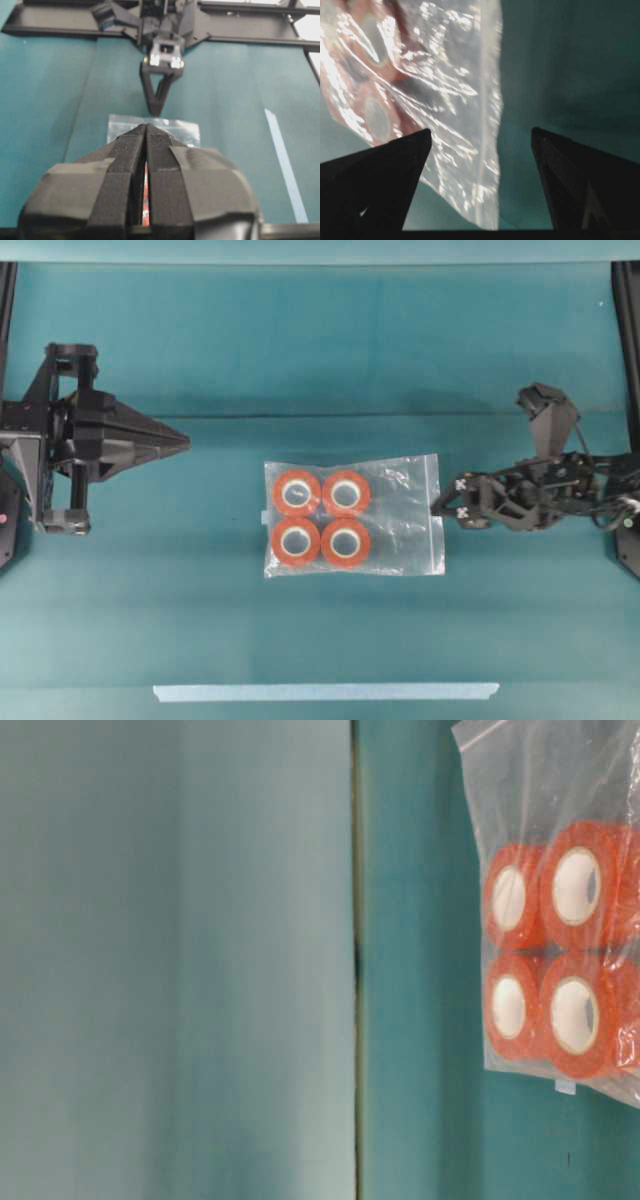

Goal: Hand over the clear zip bag and make it stand upright.
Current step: 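Close the right gripper on the bag's right edge, then lift the bag with the right gripper so it hangs vertically, then carry the hanging bag toward the left gripper and open the left gripper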

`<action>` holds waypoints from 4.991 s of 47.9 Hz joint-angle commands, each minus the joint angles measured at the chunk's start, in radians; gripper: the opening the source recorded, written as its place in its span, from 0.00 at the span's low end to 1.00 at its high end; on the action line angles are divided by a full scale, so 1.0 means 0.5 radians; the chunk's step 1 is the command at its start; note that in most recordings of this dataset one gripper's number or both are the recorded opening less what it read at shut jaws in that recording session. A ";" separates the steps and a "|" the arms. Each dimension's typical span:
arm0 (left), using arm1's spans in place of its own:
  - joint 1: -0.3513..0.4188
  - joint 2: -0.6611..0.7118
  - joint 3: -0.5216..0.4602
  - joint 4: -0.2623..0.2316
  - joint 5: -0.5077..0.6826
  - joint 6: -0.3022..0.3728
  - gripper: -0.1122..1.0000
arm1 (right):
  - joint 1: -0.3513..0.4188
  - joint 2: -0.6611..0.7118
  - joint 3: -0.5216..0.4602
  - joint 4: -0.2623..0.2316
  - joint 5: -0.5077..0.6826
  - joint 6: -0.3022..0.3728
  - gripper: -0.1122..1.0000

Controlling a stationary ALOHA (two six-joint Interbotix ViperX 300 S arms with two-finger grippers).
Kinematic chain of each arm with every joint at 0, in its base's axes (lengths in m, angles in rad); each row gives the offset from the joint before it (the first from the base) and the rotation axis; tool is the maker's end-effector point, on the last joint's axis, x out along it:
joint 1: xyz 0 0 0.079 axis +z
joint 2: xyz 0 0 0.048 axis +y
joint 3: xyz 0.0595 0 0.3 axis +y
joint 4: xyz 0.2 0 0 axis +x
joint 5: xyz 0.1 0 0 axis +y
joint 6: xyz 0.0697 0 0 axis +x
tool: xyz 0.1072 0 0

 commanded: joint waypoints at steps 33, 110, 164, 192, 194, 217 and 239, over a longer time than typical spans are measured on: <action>0.028 -0.015 -0.049 0.006 -0.003 0.009 0.10 | 0.043 0.288 -0.190 0.025 -0.160 0.052 0.89; 0.028 -0.080 0.058 0.003 -0.003 -0.006 0.10 | -0.411 -0.190 -0.761 -0.015 1.353 -0.982 0.10; 0.009 -0.150 0.120 0.003 0.132 -0.129 0.10 | -0.325 0.319 -2.252 -0.114 2.853 -1.829 0.10; 0.006 -0.166 0.126 0.003 0.138 -0.181 0.10 | -0.202 0.454 -2.476 -0.258 3.010 -2.393 0.10; 0.009 -0.166 0.123 0.003 0.138 -0.184 0.10 | -0.193 0.463 -2.485 -0.261 3.007 -2.442 0.10; 0.006 -0.166 0.107 0.003 0.138 -0.310 0.10 | -0.169 0.525 -2.497 -0.411 3.040 -2.666 0.10; -0.040 -0.184 0.101 0.003 0.153 -0.439 0.14 | -0.138 0.531 -2.500 -0.445 3.043 -2.715 0.10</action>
